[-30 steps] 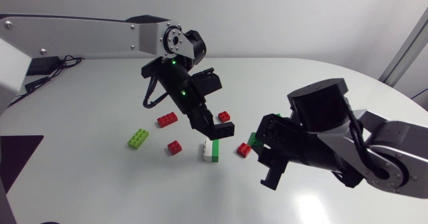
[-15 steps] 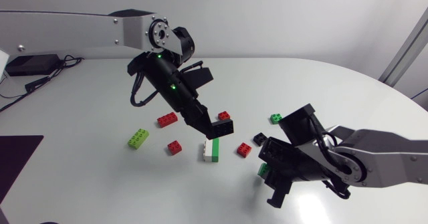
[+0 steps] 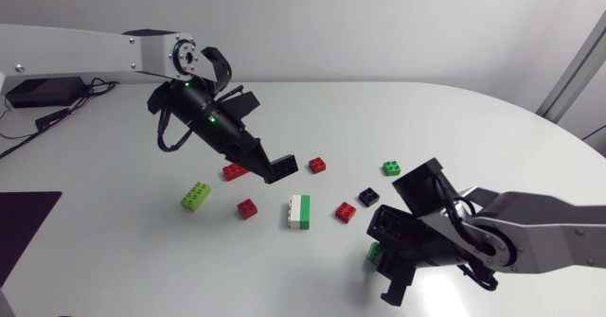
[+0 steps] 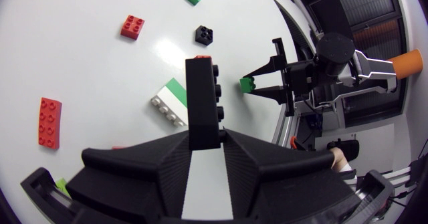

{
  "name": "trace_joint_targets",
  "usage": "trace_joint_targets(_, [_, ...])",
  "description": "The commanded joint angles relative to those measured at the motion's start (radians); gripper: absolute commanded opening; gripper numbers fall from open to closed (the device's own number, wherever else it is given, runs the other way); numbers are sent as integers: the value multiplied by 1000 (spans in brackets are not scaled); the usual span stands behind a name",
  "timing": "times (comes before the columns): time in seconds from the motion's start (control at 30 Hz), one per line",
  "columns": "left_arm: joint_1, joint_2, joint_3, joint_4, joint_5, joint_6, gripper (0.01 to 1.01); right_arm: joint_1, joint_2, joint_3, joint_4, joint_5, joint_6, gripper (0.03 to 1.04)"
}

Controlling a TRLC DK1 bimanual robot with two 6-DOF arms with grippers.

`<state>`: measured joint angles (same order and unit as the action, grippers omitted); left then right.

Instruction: Separate the duplo bricks

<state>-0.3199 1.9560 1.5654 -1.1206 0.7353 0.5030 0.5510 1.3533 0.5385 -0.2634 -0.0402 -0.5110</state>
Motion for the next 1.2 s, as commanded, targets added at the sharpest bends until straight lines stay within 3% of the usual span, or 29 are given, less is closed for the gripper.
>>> trace_joint_targets(0.0, [13, 15, -45, 2, 18, -14, 225, 9, 20, -25, -17, -9, 25, 374])
trace_joint_targets(0.13, [16, 1, -87, 2, 18, 0, 225, 7, 23, -29, -14, -7, 20, 380])
trace_joint_targets(0.47, [-7, -49, -173, 16, 18, 17, 225, 7, 44, -61, 18, 0, 9, 503])
trace_joint_targets(0.53, [-8, -62, -188, 16, 18, 17, 225, 6, 44, -66, 24, 5, 8, 666])
trace_joint_targets(0.6, [-7, -78, -212, 13, 16, 22, 225, 6, 40, -74, 24, 10, 5, 964])
trace_joint_targets(0.63, [-5, -85, -226, 5, 16, 31, 225, 6, 35, -77, 27, 11, 5, 998])
trace_joint_targets(0.87, [-8, -124, -383, -19, -13, 121, 225, 0, -6, -89, 43, 14, 5, 998])
trace_joint_targets(1.17, [-50, -121, -530, 41, -28, 166, 226, 7, -26, -100, 52, 22, 12, 998])
